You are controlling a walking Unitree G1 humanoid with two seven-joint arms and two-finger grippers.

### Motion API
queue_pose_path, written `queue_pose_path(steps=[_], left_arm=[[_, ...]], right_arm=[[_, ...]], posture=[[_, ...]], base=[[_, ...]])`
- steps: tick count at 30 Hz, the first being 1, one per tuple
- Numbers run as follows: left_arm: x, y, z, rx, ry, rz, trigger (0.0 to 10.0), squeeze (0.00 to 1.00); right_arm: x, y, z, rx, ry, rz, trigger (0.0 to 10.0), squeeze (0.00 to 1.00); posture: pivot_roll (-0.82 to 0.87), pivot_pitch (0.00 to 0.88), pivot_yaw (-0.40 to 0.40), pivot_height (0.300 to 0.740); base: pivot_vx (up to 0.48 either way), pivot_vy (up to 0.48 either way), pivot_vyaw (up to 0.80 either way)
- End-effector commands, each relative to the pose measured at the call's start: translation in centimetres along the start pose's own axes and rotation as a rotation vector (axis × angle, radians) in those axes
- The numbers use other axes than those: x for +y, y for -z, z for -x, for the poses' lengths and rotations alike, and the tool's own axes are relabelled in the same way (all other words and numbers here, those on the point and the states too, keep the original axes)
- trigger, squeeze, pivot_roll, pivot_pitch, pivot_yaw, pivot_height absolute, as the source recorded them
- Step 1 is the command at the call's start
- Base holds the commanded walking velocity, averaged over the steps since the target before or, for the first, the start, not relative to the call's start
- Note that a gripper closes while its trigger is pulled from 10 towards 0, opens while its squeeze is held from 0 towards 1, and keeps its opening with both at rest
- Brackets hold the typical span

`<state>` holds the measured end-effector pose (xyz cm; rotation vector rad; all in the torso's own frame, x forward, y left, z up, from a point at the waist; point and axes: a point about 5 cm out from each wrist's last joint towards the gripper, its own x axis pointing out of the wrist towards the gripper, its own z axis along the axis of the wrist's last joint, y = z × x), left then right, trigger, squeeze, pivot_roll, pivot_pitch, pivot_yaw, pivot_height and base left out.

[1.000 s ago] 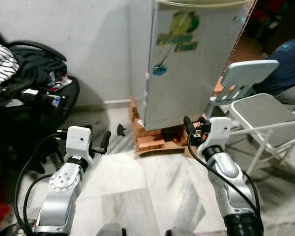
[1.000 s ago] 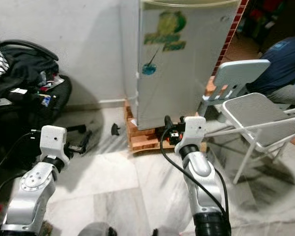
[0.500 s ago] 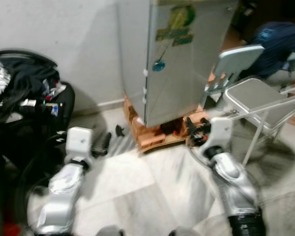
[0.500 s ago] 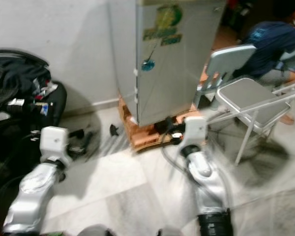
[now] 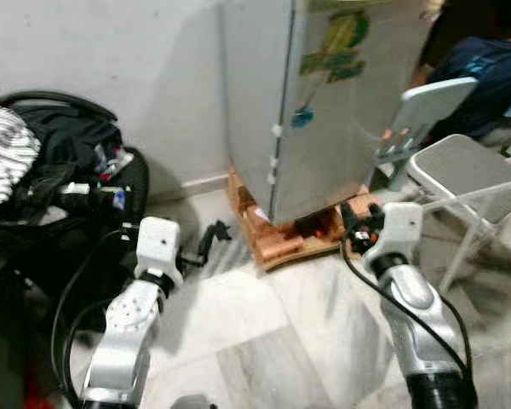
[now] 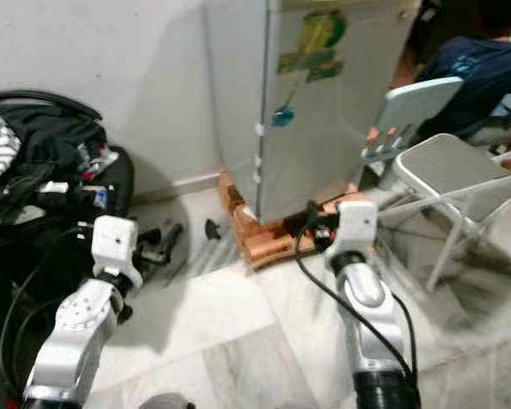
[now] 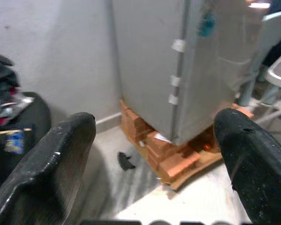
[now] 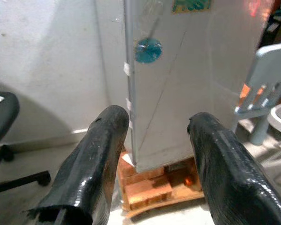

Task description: Restocking fridge

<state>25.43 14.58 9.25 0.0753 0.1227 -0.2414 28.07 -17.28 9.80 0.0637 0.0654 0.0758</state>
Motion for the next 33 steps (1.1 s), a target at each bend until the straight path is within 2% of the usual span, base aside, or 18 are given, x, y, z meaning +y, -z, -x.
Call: queue_pose_path(steps=[1, 14, 16, 21, 33], left_arm=[[0.42, 0.02, 0.28, 0.005, -0.008, -0.009, 10.0, 0.0], [-0.04, 0.01, 0.29, 0.002, 0.006, -0.014, 10.0, 0.0], [-0.12, 0.25, 0.26, 0.026, 0.002, 0.019, 10.0, 0.0], [-0.2, 0.33, 0.24, 0.033, -0.002, 0.037, 10.0, 0.0], [0.11, 0.37, 0.45, 0.041, -0.022, 0.048, 10.0, 0.0]], right_arm=[[0.83, -0.54, -0.26, -0.026, -0.023, -0.004, 10.0, 0.0], [0.76, -0.65, -0.36, -0.028, -0.018, 0.008, 10.0, 0.0], [0.77, -0.55, -0.34, -0.022, -0.015, 0.008, 10.0, 0.0], [0.74, -0.55, -0.3, -0.022, -0.013, 0.012, 10.0, 0.0], [0.83, -0.33, -0.09, -0.012, -0.011, 0.007, 10.0, 0.0]], posture=[[0.1, 0.016, -0.024, 0.74], [0.1, 0.019, -0.028, 0.74], [0.1, 0.02, -0.028, 0.74], [0.1, 0.019, -0.026, 0.74], [0.1, 0.017, -0.026, 0.74]], base=[[0.48, 0.0, 0.0], [0.471, 0.0, 0.0], [0.456, 0.0, -0.8], [0.364, 0.213, -0.8], [0.0, 0.466, -0.8]])
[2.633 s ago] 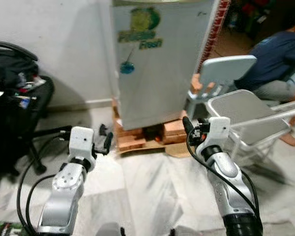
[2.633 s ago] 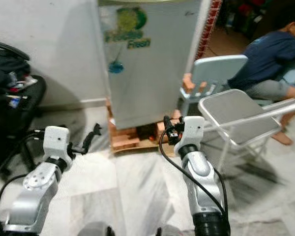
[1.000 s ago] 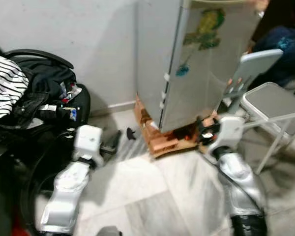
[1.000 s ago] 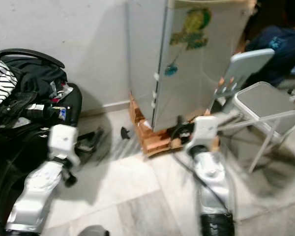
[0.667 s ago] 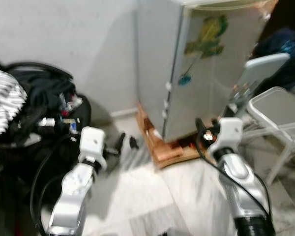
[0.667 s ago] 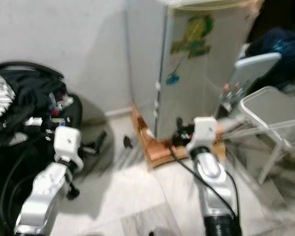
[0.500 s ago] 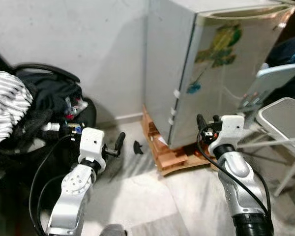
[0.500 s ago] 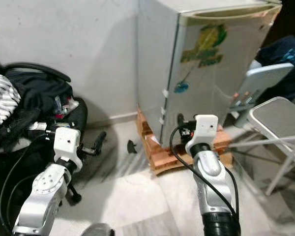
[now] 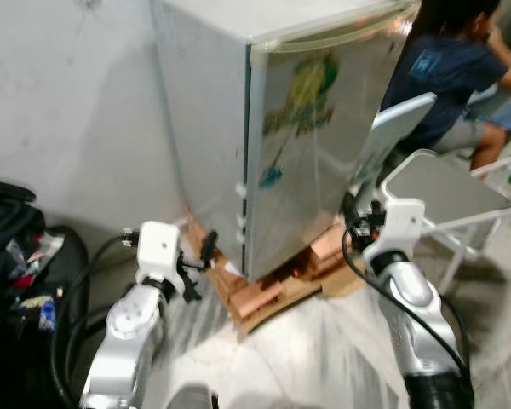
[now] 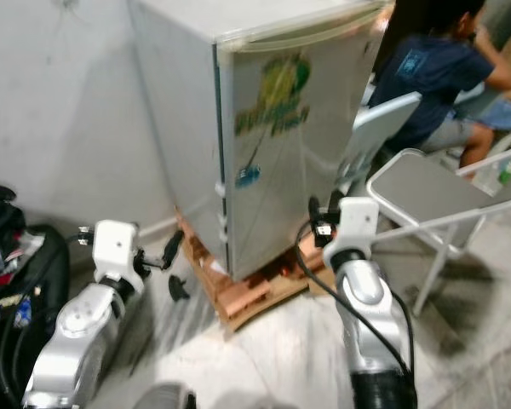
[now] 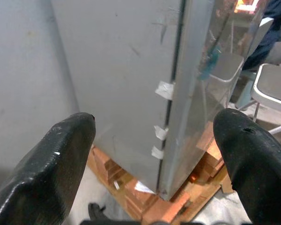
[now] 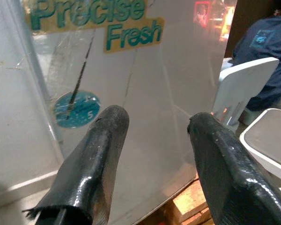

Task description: Restocking fridge

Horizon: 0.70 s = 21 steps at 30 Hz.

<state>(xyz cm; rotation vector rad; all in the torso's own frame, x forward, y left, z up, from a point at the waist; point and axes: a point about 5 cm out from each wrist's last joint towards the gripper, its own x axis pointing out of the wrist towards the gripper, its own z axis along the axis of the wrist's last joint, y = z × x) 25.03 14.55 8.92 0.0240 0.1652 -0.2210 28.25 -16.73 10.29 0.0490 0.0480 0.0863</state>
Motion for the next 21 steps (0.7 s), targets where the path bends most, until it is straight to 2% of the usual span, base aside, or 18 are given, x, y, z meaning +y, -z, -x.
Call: queue_pose_path(steps=[1, 3, 7, 14, 18, 21], left_arm=[[0.26, -0.02, 0.1, 0.003, -0.006, -0.01, 10.0, 0.0], [0.21, -0.09, 0.11, -0.001, -0.005, -0.012, 10.0, 0.0], [0.14, -0.22, 0.15, -0.01, 0.004, -0.015, 10.0, 0.0], [0.12, -0.3, 0.13, -0.011, 0.014, -0.005, 10.0, 0.0], [0.46, -0.57, -0.07, -0.022, 0.017, -0.018, 10.0, 0.0], [0.45, -0.66, -0.1, -0.028, 0.028, -0.029, 10.0, 0.0]], right_arm=[[0.26, 0.15, 0.11, 0.006, -0.001, -0.008, 10.0, 0.0], [0.23, 0.17, 0.11, 0.007, -0.001, -0.008, 10.0, 0.0], [0.21, 0.13, 0.12, 0.007, 0.0, -0.007, 10.0, 0.0], [0.19, 0.08, 0.24, 0.007, 0.004, -0.004, 10.0, 0.0], [0.2, 0.14, 0.44, 0.015, 0.007, -0.006, 10.0, 0.0], [0.22, 0.25, 0.57, 0.018, 0.007, -0.006, 10.0, 0.0]], posture=[[0.1, 0.016, -0.026, 0.74], [0.1, 0.016, -0.026, 0.74], [0.1, 0.018, -0.026, 0.74], [0.1, 0.022, -0.026, 0.74], [0.09, 0.026, -0.022, 0.74], [0.09, 0.028, -0.021, 0.74]], base=[[0.0, 0.48, -0.8], [0.0, 0.48, -0.8], [0.0, 0.0, -0.75], [0.0, 0.0, 0.0], [0.0, 0.0, -0.41], [0.0, 0.404, -0.41]])
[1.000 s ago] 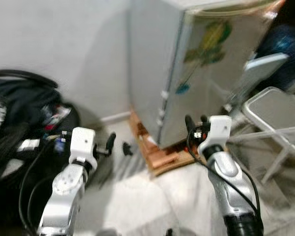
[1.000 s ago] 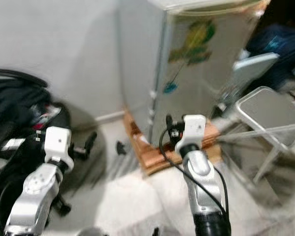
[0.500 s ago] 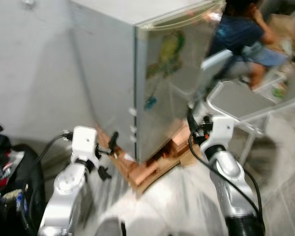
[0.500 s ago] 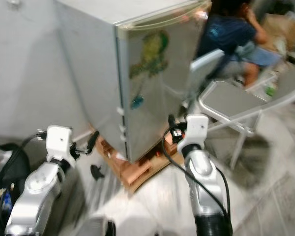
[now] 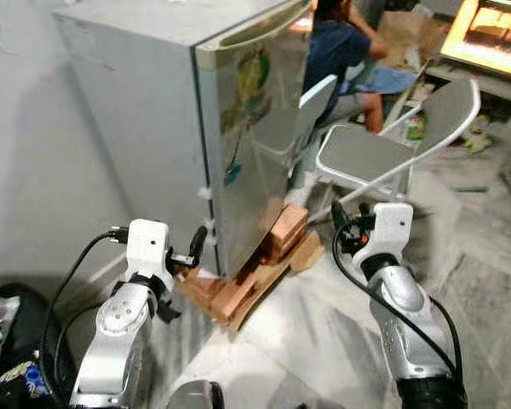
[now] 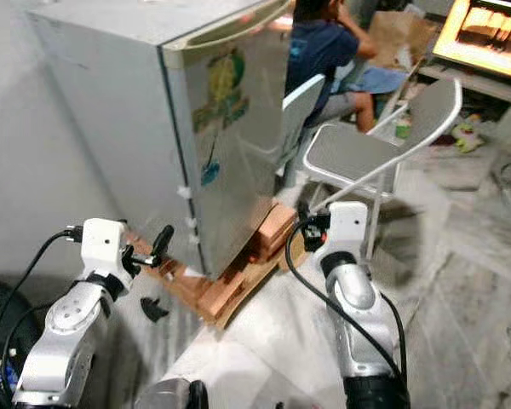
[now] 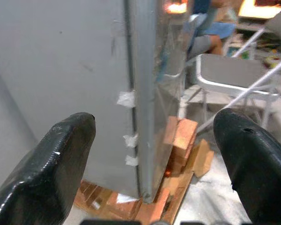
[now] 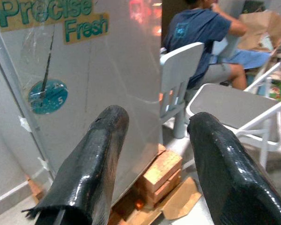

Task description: Restocking fridge

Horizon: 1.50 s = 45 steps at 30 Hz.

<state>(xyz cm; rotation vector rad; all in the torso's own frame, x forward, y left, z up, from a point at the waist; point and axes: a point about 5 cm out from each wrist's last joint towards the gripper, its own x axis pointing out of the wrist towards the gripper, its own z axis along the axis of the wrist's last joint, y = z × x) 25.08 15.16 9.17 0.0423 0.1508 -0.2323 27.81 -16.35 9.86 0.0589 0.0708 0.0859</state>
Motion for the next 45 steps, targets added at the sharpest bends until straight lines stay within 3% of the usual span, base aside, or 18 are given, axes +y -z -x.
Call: queue_pose_path(steps=[1, 12, 21, 33, 45], left_arm=[[-0.2, -0.5, -0.2, -0.018, 0.026, -0.022, 10.0, 0.0], [-0.8, -0.5, -0.1, -0.033, 0.08, -0.064, 10.0, 0.0], [-0.9, -0.6, -0.2, -0.053, 0.055, -0.022, 10.0, 0.0], [-1.3, -1.0, -0.2, -0.078, 0.117, -0.024, 10.0, 0.0], [-1.0, -0.9, -0.2, -0.075, 0.071, -0.01, 10.0, 0.0]], right_arm=[[-0.1, -0.2, 0.2, -0.003, 0.007, 0.005, 10.0, 0.0], [0.0, -0.3, 0.3, -0.007, 0.01, 0.001, 10.0, 0.0], [-0.1, -0.4, 0.3, -0.009, 0.018, 0.005, 10.0, 0.0], [0.0, -0.6, 0.2, -0.004, 0.016, 0.008, 10.0, 0.0], [0.3, -0.6, 0.2, 0.001, 0.002, 0.003, 10.0, 0.0]], posture=[[0.09, 0.028, -0.02, 0.74], [0.09, 0.029, -0.018, 0.74], [0.09, 0.034, -0.018, 0.74], [0.09, 0.042, -0.012, 0.74], [0.08, 0.047, -0.015, 0.74]], base=[[0.0, 0.424, 0.0], [0.35, 0.198, 0.0], [0.188, 0.0, 0.0], [0.195, 0.0, -0.77], [0.125, 0.0, -0.57]])
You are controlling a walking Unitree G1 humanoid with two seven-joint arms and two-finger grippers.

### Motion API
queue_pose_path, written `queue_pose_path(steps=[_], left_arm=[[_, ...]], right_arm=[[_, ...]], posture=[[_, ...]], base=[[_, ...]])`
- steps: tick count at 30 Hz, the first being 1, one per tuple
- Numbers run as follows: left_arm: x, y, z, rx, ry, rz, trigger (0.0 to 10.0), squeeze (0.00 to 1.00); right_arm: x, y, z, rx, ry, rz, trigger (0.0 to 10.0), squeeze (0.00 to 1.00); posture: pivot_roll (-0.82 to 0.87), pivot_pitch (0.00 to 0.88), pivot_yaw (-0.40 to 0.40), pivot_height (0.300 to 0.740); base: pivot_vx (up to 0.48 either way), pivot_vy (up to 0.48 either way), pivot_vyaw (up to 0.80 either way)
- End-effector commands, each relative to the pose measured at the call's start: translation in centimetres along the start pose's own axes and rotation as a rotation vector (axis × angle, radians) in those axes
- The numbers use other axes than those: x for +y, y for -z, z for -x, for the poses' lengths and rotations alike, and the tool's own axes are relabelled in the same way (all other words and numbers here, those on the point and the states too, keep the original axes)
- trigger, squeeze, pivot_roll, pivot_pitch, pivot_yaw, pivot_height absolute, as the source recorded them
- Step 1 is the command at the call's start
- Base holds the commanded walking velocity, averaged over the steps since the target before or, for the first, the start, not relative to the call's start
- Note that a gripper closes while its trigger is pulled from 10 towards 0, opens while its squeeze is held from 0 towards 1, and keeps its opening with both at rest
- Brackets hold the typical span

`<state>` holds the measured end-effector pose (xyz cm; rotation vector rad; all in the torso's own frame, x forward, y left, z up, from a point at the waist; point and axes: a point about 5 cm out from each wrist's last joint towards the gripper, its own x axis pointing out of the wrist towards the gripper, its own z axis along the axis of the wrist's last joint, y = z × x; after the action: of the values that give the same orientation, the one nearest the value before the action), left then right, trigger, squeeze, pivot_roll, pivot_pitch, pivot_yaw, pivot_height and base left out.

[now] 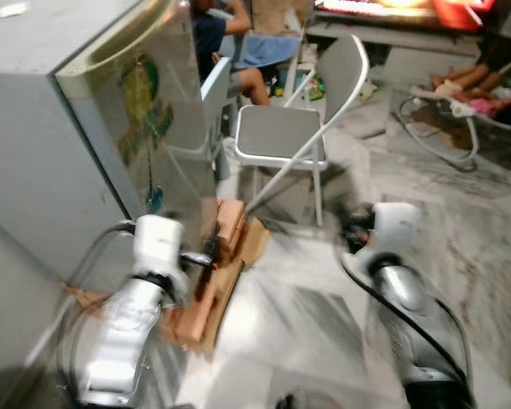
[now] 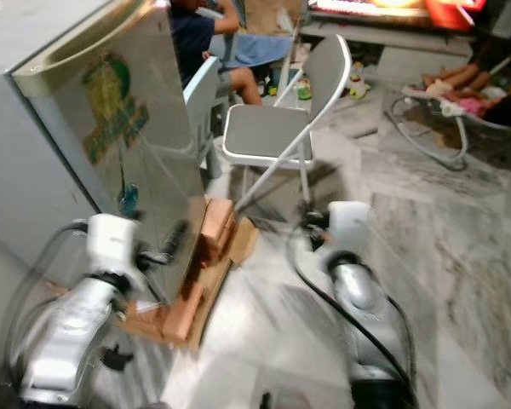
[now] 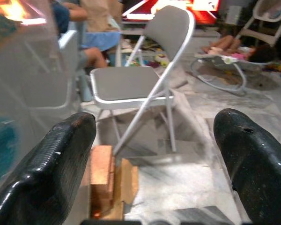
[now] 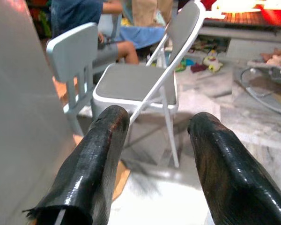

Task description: Restocking fridge

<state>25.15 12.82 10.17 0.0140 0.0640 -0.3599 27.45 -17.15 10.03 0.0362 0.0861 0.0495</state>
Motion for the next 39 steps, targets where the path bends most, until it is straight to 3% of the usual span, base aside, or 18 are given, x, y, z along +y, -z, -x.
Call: queue_pose_path(steps=[1, 3, 12, 21, 27, 28, 34, 39], left_arm=[[1.3, 0.2, 0.4, 0.019, -0.067, -0.022, 10.0, 0.0], [2.4, 0.3, 0.2, 0.029, -0.153, -0.053, 10.0, 0.0], [4.6, 0.2, 0.5, 0.025, -0.302, -0.047, 10.0, 0.0], [6.7, 0.3, -0.6, 0.038, -0.373, -0.073, 10.0, 0.0], [8.1, 0.0, -2.4, 0.037, -0.398, -0.07, 10.0, 0.0], [8.3, -0.3, -3.3, 0.029, -0.386, -0.062, 10.0, 0.0], [8.4, -0.9, -5.6, 0.019, -0.333, -0.048, 10.0, 0.0], [9.2, -1.2, -6.5, 0.024, -0.382, -0.088, 10.0, 0.0]], right_arm=[[1.0, -0.4, -0.1, -0.012, -0.035, -0.018, 10.0, 0.0], [1.1, -0.3, 0.1, -0.005, -0.039, -0.019, 10.0, 0.0], [1.0, 0.0, 0.8, 0.019, -0.055, 0.02, 10.0, 0.0], [1.4, -0.2, 1.5, 0.033, -0.078, 0.011, 10.0, 0.0], [1.1, -0.2, 2.5, 0.056, -0.088, 0.027, 10.0, 0.0], [1.0, -0.3, 2.7, 0.06, -0.089, 0.03, 10.0, 0.0], [1.5, -0.5, 3.1, 0.077, -0.094, 0.028, 10.0, 0.0], [1.8, -0.4, 3.4, 0.095, -0.102, 0.02, 10.0, 0.0]], posture=[[0.08, 0.048, -0.015, 0.74], [0.08, 0.05, -0.013, 0.74], [0.07, 0.06, -0.008, 0.74], [0.05, 0.081, -0.013, 0.74], [0.02, 0.099, -0.009, 0.74], [0.02, 0.104, -0.009, 0.74], [0.01, 0.114, -0.006, 0.74], [0.01, 0.121, -0.005, 0.74]], base=[[0.0, 0.0, 0.0], [0.0, 0.0, 0.0], [0.0, 0.0, 0.0], [0.0, 0.0, 0.41], [0.0, 0.0, 0.0], [0.0, 0.0, 0.0], [0.0, 0.0, 0.0], [0.0, 0.0, 0.0]])
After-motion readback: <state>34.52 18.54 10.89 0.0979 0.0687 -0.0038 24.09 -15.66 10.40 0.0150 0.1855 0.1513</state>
